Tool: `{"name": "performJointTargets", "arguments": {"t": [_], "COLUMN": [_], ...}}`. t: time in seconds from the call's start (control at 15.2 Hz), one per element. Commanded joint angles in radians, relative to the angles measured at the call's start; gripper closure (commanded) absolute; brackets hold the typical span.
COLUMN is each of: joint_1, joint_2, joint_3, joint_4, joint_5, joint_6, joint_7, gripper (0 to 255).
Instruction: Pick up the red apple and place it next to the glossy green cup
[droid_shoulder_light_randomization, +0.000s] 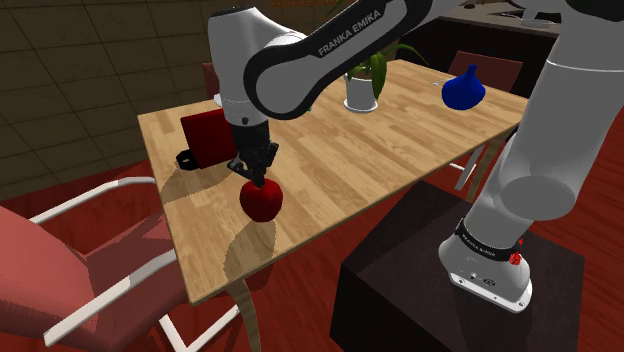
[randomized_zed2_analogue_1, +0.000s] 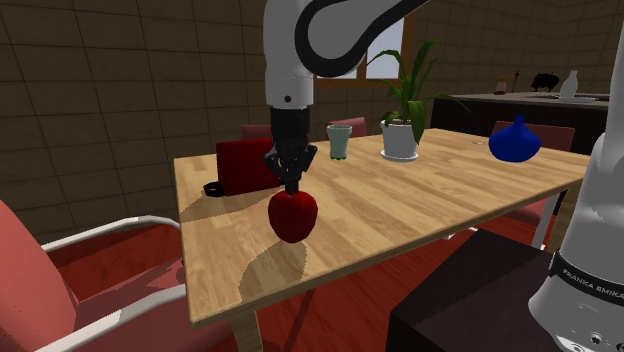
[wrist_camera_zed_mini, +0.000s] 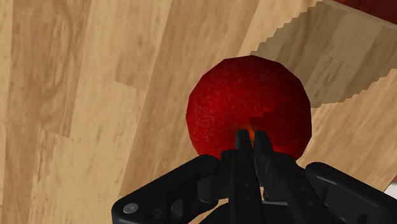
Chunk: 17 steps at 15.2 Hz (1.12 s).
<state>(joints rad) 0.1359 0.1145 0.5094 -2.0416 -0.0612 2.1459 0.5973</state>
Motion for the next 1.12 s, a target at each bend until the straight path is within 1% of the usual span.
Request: {"name": "performJointTargets", "arguments": {"t": [0.0,0.07,1.06], "joint_1": [0.000,0.000,-0.008], "joint_2": [0.001,0.002,-0.071], "joint_3": [0.000,0.000,0.002], "joint_4": [-0.001,0.000,0.128], "joint_5": [0.000,0.000,0.043], "joint_6": [0.000,0.000,-0.191], "joint_7": [0.000,0.000,-0.030], "gripper": [255,255,255]}}
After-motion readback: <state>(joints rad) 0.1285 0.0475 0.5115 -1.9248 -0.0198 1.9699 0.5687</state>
